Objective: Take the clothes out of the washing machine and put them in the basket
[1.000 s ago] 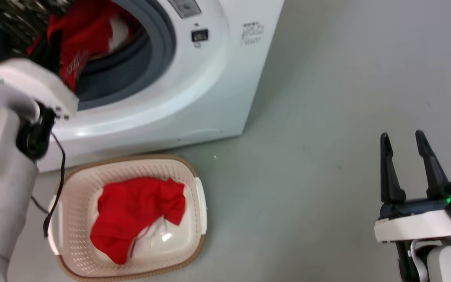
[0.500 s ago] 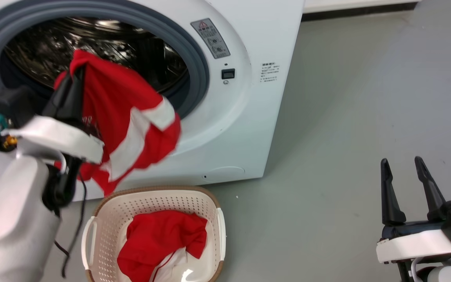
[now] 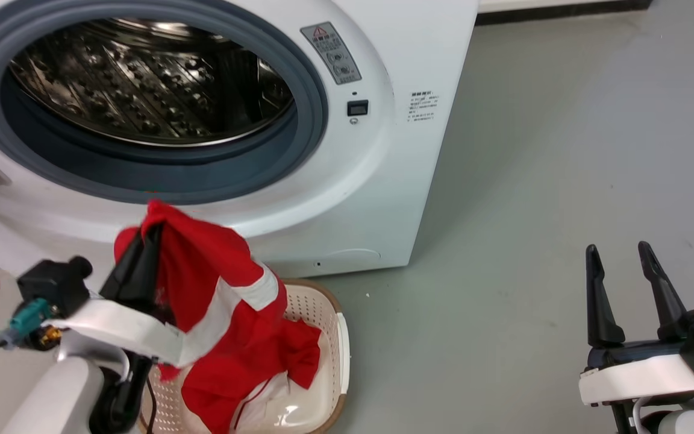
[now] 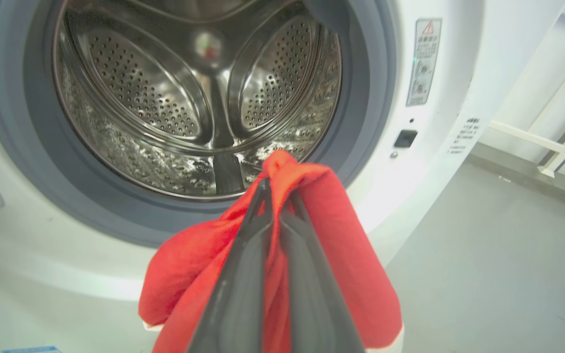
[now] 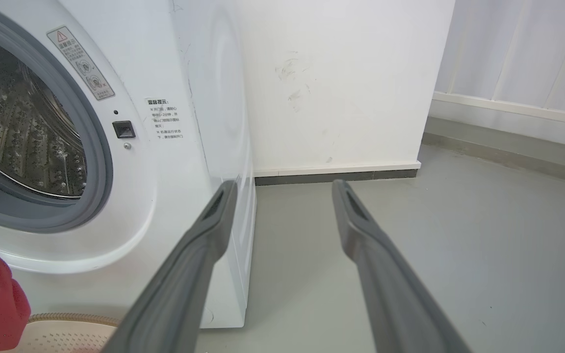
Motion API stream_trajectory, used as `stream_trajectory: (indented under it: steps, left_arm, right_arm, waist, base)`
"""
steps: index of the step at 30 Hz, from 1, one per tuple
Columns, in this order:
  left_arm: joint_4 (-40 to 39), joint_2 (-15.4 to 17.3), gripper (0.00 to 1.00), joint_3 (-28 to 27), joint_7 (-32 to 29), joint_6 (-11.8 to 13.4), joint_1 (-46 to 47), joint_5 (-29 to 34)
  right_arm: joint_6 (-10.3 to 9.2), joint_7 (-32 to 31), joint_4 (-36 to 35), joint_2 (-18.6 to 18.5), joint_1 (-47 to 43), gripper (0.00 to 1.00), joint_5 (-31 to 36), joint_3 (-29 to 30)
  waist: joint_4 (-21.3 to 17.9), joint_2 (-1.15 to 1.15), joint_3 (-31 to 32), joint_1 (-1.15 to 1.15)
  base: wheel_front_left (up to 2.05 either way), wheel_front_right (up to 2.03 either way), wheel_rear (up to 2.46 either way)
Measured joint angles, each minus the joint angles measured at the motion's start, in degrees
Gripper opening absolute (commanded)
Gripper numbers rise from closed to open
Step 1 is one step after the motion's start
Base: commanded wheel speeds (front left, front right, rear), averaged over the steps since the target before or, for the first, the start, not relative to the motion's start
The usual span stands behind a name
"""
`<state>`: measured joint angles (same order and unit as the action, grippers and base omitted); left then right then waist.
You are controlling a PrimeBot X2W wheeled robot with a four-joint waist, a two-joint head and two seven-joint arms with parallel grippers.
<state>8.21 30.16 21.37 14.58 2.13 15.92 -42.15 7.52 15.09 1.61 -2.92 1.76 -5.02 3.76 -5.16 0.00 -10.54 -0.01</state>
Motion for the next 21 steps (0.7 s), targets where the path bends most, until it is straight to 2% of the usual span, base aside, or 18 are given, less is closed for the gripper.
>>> stream_trajectory:
  steps: [8, 14, 21]
  left_arm:
    - [12.8, -0.7, 0.0, 4.4, -0.5, -2.7, 0.3, 2.5]
    - [25.3, -3.6, 0.0, 6.9, -0.4, -6.2, 5.9, 3.4]
    - [38.0, -5.3, 0.0, 9.9, -1.1, -8.2, 13.0, 5.2]
  right_arm:
    - [0.0, 0.0, -1.2, 0.0, 1.0, 1.0, -0.1, -1.1]
    - [0.0, 0.0, -2.5, 0.0, 3.6, 1.0, -0.5, -1.5]
    - [0.0, 0.0, -3.2, 0.0, 6.2, 1.0, -2.6, -2.0]
  waist:
    - [-1.1, 0.0, -5.0, 0.01]
    - [-2.8, 0.0, -10.8, 0.02]
    - [-5.7, 0.0, -18.3, 0.02]
  base:
    - [0.0, 0.0, 0.0]
    - [0.0, 0.0, 0.0]
    - [0.0, 0.0, 0.0]
